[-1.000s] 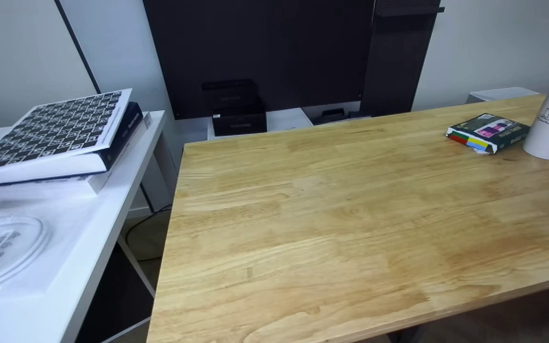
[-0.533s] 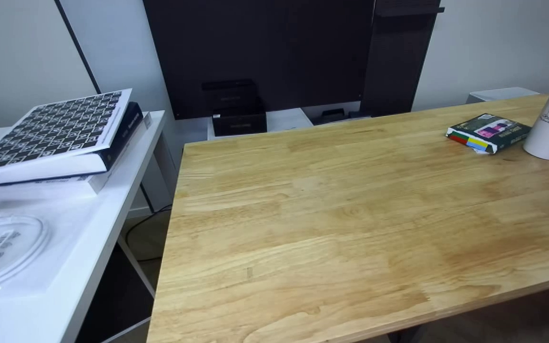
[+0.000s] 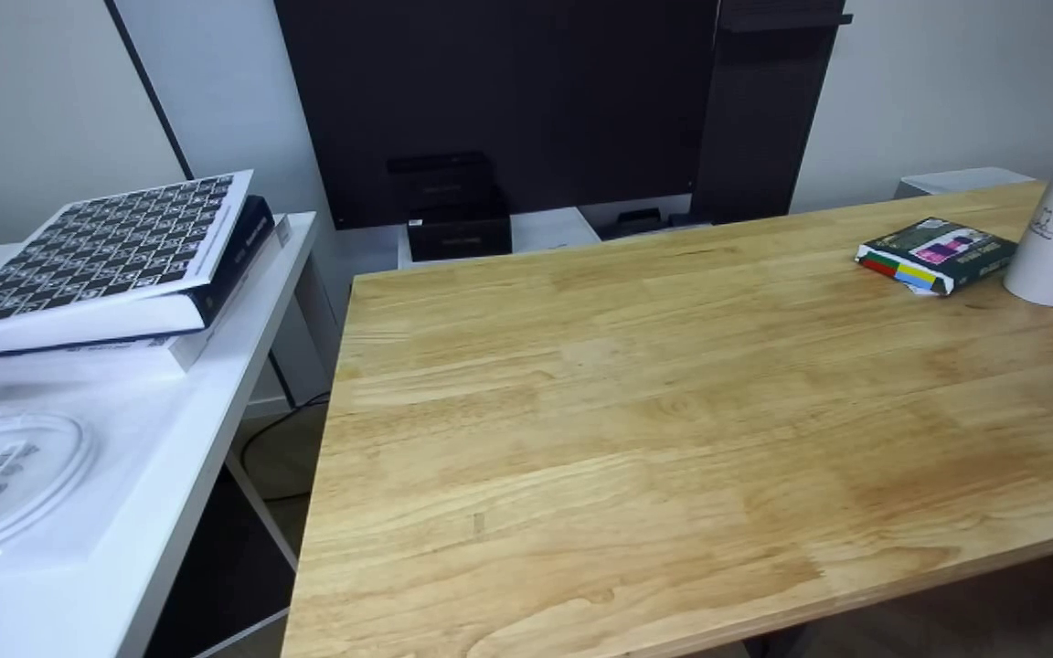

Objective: Take the spoon and put it in the cup, pick it and put it on the table, then pick it and put it back in the cup

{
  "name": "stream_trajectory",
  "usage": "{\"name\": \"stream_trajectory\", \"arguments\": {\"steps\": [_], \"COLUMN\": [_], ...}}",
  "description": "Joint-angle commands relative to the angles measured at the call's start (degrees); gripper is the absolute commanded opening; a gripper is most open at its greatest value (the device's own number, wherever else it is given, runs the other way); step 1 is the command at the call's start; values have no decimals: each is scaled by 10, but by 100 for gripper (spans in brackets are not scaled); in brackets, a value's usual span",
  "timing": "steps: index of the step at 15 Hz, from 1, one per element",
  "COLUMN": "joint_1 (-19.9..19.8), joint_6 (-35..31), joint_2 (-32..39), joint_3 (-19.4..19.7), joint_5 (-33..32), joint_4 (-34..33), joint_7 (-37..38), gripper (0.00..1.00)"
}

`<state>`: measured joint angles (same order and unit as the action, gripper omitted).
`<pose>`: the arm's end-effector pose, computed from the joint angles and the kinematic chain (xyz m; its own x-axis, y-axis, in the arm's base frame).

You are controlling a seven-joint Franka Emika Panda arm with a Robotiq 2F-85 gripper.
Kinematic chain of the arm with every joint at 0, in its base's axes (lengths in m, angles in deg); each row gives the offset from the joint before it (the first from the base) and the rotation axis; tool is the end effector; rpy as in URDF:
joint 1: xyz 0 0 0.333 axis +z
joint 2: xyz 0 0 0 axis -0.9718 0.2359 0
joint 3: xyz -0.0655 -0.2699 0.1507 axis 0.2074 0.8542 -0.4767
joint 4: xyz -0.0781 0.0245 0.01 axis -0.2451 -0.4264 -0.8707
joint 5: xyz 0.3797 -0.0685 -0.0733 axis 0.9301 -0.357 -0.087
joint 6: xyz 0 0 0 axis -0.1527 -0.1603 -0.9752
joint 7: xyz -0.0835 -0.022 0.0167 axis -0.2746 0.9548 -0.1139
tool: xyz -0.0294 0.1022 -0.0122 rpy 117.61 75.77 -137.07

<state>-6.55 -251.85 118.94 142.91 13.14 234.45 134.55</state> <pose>0.4586 -0.0463 0.1907 0.4227 -0.3602 0.8316 -0.7517 -0.6519 0.0997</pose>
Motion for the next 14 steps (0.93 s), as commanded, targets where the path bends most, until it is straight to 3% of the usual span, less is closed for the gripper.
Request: {"name": "stream_trajectory", "arguments": {"steps": [1,4,5,6,8,14], "joint_1": [-1,-6,0,10,21,110], "joint_6": [-10,8,41,76,118,287], "joint_2": [-12,-63,-96,-127,-173,-278], "joint_3": [8,27,44,72,104,244], "joint_5": [19,53,47,-2,-8,-68], "joint_4": [11,10,11,17,14,8], "joint_7": [6,-53,-79,-75,-140,-242], "gripper": [80,100,100,100,100,100]}}
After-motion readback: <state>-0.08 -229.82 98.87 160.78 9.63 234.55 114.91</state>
